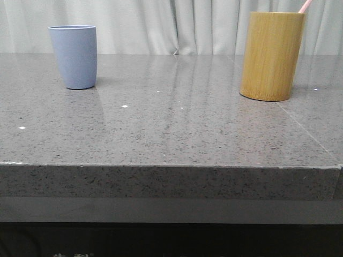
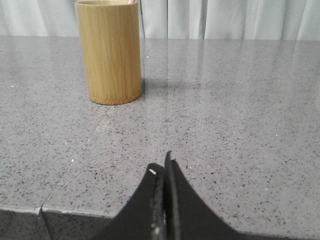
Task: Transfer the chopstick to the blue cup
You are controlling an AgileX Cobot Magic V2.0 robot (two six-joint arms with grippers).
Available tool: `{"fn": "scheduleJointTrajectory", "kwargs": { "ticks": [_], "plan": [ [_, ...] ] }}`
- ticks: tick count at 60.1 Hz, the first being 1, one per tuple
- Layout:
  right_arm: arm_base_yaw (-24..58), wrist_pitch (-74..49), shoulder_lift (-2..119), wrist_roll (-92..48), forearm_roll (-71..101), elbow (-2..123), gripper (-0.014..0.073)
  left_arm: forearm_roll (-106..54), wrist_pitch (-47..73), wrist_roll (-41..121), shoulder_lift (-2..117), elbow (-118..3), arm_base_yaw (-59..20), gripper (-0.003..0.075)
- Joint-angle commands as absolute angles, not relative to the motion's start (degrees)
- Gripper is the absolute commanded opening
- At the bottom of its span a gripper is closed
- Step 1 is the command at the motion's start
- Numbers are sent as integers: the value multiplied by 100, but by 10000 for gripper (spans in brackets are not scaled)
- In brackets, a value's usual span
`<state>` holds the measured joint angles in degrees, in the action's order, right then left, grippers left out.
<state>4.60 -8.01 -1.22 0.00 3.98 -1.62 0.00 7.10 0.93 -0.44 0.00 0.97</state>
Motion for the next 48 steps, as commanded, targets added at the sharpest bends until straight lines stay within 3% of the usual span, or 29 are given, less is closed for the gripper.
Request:
{"fn": "scheduleJointTrajectory", "kwargs": {
  "ticks": [1,16,25,32,48],
  "plan": [
    [458,-201,-182,-47,340,-43,-67,-66,-121,42,-181,28,48,-19],
    [458,-1123,-83,-47,340,1495,-67,-66,516,42,123,-1421,48,-19],
    [458,-1922,645,-47,340,2623,-67,-66,1682,42,1092,-2691,48,-19],
    [458,-2291,1365,-47,340,3332,-67,-66,1926,42,2037,-3381,48,-19],
    [458,-2332,1925,-47,340,3671,-67,-183,1938,42,2824,-3729,48,-19]
  ]
}}
